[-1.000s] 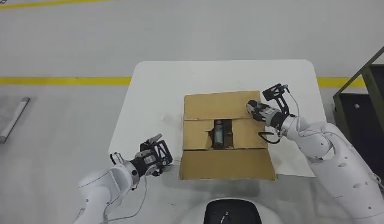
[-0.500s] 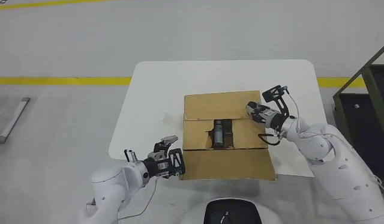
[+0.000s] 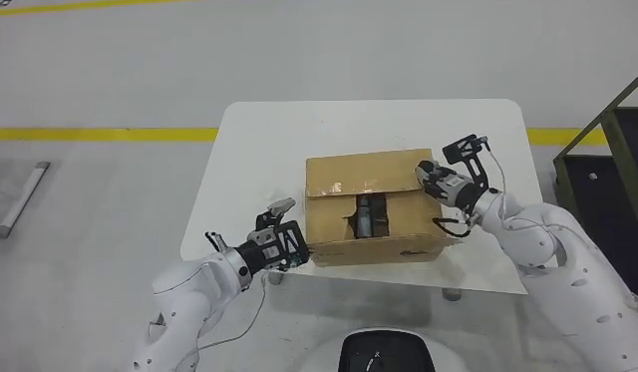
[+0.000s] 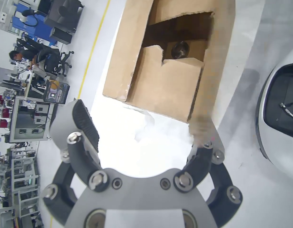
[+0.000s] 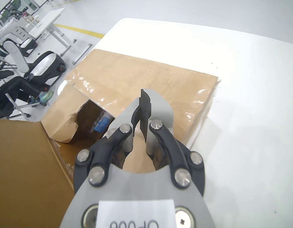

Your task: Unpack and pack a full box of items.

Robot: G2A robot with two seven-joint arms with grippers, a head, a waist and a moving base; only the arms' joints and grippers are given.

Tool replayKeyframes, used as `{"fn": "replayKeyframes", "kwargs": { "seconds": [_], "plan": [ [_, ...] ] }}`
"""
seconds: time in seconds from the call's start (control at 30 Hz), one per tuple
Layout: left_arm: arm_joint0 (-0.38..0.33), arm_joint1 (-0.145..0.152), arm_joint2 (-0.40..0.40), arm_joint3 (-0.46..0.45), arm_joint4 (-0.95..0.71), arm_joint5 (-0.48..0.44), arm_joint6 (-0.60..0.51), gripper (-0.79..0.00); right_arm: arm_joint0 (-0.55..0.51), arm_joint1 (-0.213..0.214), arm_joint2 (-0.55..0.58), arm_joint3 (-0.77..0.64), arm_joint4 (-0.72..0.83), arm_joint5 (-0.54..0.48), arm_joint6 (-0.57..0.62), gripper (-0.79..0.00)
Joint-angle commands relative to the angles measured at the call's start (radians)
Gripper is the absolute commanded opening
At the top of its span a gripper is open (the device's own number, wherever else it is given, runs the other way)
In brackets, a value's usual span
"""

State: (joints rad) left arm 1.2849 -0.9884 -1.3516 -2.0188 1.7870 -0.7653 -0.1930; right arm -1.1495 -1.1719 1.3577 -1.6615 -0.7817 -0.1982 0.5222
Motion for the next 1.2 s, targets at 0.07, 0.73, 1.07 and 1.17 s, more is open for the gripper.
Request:
{"fn": "replayKeyframes", "kwargs": {
  "seconds": [0.07,0.73,1.07,1.17],
  "plan": [
    [-0.055,-0.011,0.06,0.029,0.011,0.061,-0.01,0.0,-0.004,0.004,0.023,-0.081,-0.129,0.086,-0.055,-0.785],
    [-0.185,-0.055,0.168,0.214,-0.059,0.215,-0.181,0.0,-0.051,-0.018,-0.139,-0.043,-0.376,0.128,-0.246,-0.785],
    [-0.192,-0.056,0.127,0.221,-0.081,0.233,-0.202,0.0,0.019,-0.043,-0.223,0.05,-0.381,0.159,-0.224,-0.785],
    [-0.176,-0.054,0.097,0.204,-0.097,0.239,-0.222,0.0,0.023,-0.046,-0.226,0.056,-0.386,0.163,-0.218,-0.785]
  ]
}}
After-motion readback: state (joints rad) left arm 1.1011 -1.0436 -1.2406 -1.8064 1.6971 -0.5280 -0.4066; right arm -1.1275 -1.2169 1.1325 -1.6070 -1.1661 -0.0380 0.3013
